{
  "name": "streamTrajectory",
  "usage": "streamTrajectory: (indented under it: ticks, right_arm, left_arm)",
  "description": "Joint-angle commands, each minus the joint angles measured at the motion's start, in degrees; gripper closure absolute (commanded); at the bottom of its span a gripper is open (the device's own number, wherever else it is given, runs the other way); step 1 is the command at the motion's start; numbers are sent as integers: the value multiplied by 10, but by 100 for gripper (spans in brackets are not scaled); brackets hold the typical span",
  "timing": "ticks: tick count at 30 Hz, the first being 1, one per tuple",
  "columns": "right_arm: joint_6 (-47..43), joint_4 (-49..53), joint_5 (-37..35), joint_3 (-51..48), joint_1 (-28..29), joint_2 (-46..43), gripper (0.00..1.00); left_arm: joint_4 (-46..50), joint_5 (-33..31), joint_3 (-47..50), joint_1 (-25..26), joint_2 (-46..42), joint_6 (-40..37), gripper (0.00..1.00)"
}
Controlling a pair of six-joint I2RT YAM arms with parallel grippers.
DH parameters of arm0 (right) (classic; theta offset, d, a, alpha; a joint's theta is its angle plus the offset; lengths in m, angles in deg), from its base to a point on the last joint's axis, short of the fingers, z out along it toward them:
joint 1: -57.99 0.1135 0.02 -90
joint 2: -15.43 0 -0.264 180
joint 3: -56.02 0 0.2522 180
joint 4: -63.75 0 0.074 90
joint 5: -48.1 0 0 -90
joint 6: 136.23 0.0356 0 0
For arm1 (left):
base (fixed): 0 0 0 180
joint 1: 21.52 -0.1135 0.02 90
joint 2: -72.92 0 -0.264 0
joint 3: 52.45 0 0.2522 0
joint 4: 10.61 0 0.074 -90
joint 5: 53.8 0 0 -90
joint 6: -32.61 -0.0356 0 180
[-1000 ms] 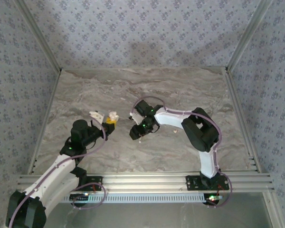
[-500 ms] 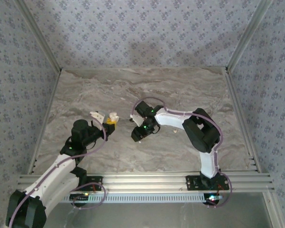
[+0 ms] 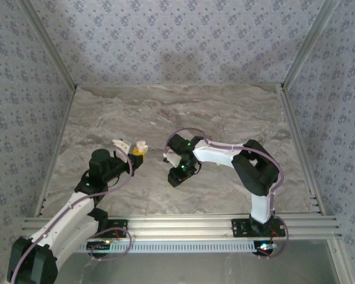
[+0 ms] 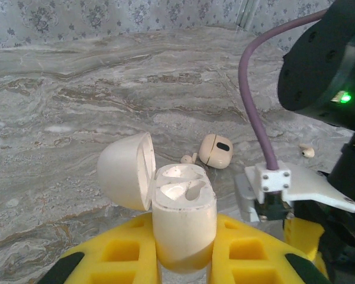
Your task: Insert the wireless bluetooth earbuds into the charging case
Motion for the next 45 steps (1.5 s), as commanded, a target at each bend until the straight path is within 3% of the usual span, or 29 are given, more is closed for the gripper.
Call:
streamTrajectory:
  ticks: [1, 6, 12, 27, 45]
  right_arm:
    - [14, 65, -42, 29, 1, -41, 54]
    - [40, 132, -134, 96, 3, -25, 56]
    - [37, 166, -174, 144, 29, 26, 59]
    - [37, 156, -163, 186, 42, 104, 64]
    - [45, 127, -147, 175, 45, 126, 68]
  left_arm:
    - [-2, 8, -17, -3, -1, -5, 84]
    - [1, 1, -17, -3, -1, -2, 84]
    - [1, 3, -18, -3, 0, -3, 84]
    - [2, 4, -23, -3, 8, -4, 84]
    - [5, 7, -26, -3, 15, -6, 84]
